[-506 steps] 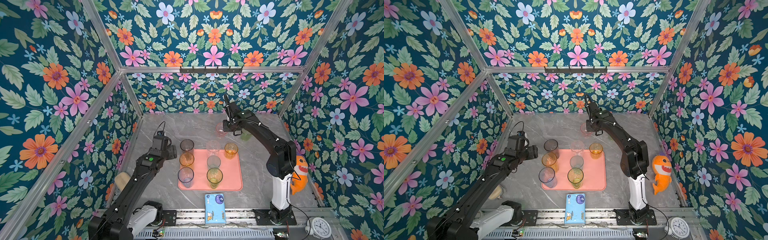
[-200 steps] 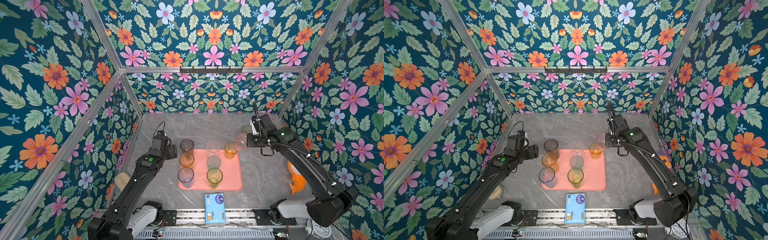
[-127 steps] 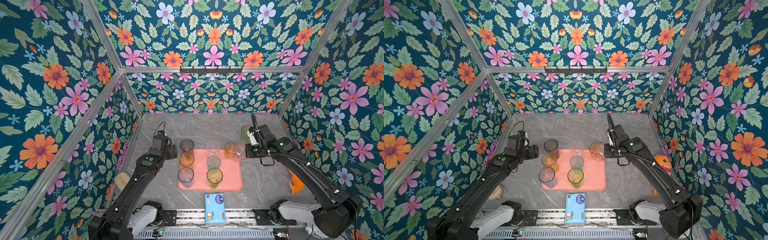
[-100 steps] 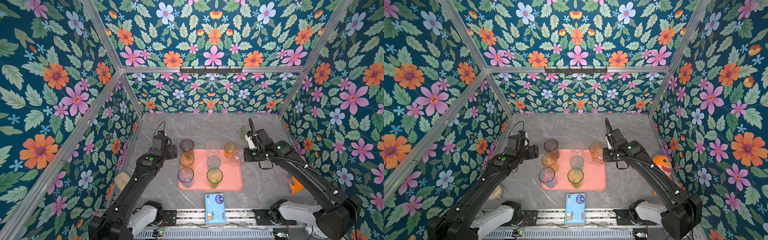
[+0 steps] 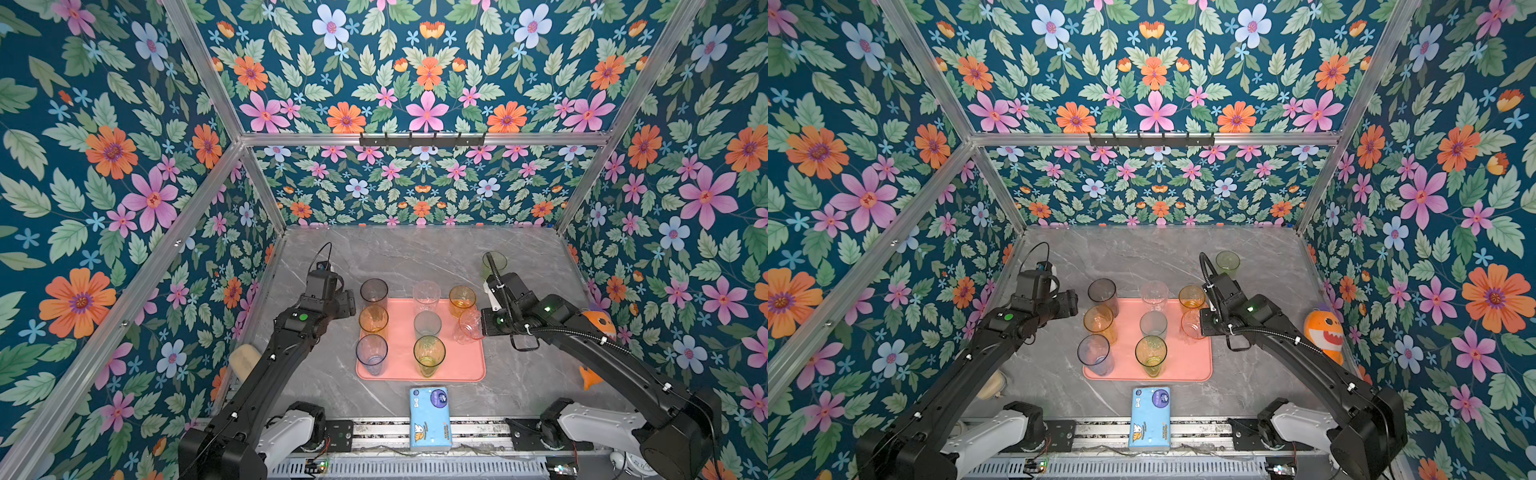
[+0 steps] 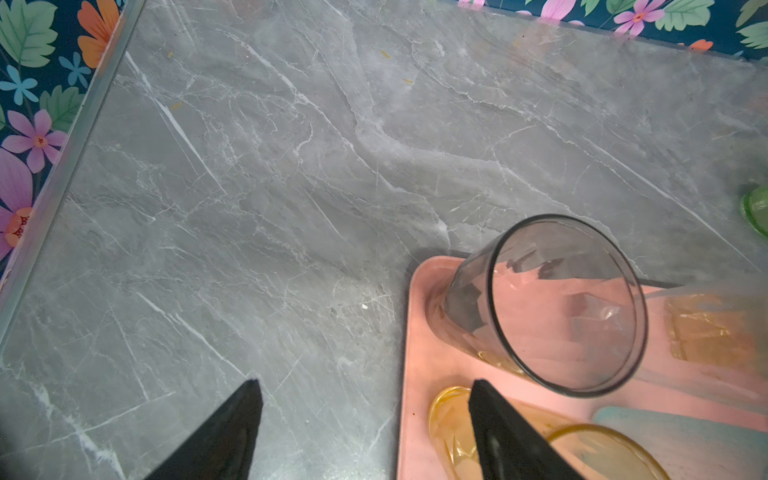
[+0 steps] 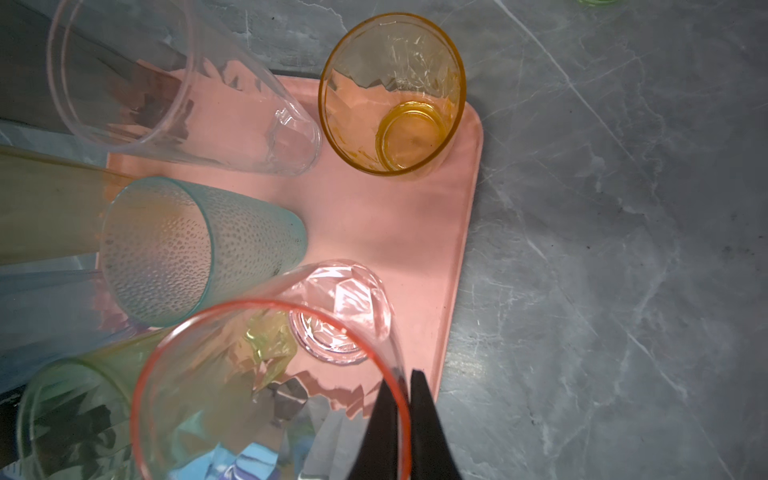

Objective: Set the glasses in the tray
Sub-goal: 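Carry the pink cup over the tray and lower it beside the yellow cup, then open the right gripper to release the pink cup on the tray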

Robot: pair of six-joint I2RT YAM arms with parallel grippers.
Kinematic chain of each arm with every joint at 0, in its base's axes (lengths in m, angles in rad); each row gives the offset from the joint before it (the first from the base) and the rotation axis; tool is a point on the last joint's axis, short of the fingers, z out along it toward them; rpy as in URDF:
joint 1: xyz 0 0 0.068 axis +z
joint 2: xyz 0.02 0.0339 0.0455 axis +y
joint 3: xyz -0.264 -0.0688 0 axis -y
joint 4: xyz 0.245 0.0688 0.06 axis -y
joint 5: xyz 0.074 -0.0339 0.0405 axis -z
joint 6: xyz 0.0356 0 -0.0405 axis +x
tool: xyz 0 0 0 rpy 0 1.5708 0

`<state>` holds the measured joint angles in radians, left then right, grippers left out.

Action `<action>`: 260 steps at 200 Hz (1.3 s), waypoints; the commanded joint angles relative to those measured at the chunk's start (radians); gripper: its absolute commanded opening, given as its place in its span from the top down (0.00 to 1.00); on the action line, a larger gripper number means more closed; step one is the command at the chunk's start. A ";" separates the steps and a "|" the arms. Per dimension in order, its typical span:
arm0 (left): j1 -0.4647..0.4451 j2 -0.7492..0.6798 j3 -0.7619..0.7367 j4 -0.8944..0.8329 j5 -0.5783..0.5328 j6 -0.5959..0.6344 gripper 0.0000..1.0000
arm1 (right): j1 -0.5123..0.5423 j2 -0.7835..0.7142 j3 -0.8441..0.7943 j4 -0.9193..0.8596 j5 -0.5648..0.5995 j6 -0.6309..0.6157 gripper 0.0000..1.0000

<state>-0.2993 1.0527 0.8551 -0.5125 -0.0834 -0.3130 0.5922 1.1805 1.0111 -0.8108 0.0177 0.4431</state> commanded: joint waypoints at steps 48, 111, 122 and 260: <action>0.001 0.004 0.001 0.006 0.001 0.001 0.19 | 0.008 0.022 -0.073 0.108 0.031 0.037 1.00; 0.000 0.012 0.000 0.008 0.005 -0.001 0.19 | 0.008 0.097 -0.084 0.139 0.079 0.026 1.00; 0.001 0.011 -0.001 0.006 0.004 -0.001 0.19 | 0.008 0.109 -0.082 0.142 0.082 0.025 1.00; 0.001 0.019 0.000 0.006 0.010 0.000 0.18 | 0.007 0.179 -0.070 0.157 0.097 0.024 1.00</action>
<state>-0.2993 1.0718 0.8551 -0.5121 -0.0765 -0.3130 0.5991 1.3552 0.9340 -0.6678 0.1070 0.4637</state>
